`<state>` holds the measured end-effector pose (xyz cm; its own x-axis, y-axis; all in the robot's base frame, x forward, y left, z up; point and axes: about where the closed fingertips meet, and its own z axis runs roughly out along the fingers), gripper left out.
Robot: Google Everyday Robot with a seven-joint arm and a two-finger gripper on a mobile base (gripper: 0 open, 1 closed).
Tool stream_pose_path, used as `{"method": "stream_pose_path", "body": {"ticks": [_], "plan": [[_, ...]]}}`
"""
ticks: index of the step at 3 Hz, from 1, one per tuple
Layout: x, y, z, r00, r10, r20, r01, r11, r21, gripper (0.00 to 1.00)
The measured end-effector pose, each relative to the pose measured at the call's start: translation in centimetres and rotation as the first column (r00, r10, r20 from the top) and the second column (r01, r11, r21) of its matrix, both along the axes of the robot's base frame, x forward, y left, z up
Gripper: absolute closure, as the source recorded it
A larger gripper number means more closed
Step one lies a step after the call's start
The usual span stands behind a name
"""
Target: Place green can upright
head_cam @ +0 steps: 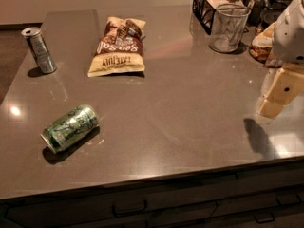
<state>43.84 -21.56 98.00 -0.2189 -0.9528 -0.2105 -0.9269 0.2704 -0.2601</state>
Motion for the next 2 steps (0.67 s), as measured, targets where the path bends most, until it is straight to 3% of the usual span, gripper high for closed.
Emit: {"method": "stream_pose_path", "body": {"ticks": [1,2], "plan": [[0.0,0.0,0.0,1.0,0.0,0.0,0.0,1.0,0.0,0.0],[1.0,1.5,0.7,0.9988,0.045,0.019,-0.045,0.999,0.004,0.0]]}}
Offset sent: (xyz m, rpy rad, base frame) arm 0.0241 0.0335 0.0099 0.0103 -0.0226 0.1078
